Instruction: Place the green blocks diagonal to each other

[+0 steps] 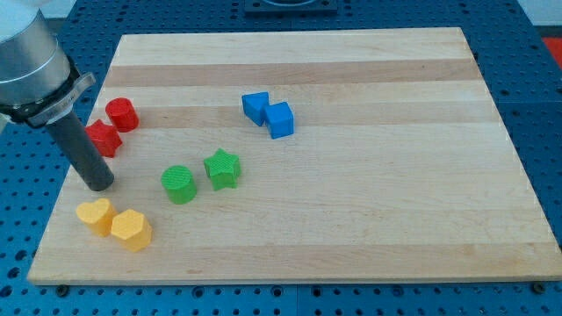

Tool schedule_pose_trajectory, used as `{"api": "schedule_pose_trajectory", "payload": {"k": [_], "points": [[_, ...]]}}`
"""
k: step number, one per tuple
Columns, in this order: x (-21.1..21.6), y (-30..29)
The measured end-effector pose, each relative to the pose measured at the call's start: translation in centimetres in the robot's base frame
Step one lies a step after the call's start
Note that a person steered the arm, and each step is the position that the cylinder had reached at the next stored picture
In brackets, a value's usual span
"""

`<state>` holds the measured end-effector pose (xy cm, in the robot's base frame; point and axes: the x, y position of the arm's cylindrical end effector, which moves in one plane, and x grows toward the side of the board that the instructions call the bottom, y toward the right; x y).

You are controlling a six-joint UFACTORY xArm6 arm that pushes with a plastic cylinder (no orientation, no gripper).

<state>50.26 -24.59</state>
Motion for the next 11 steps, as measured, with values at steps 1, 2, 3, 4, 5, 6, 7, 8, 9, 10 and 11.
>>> {"api": "schedule_pose_trajectory", "payload": {"k": [1, 2, 3, 4, 5, 6, 7, 8, 9, 10, 11], "points": [[1.6, 0.5], [3.3, 0.8], [4.9, 1.0], [3.0, -0.7], [-1.4, -1.5], [-4.4, 1.6], [-3.8, 6.0], [-1.6, 9.3], [0.6, 12.1], [1.1, 13.9], [1.1, 15.1]]}}
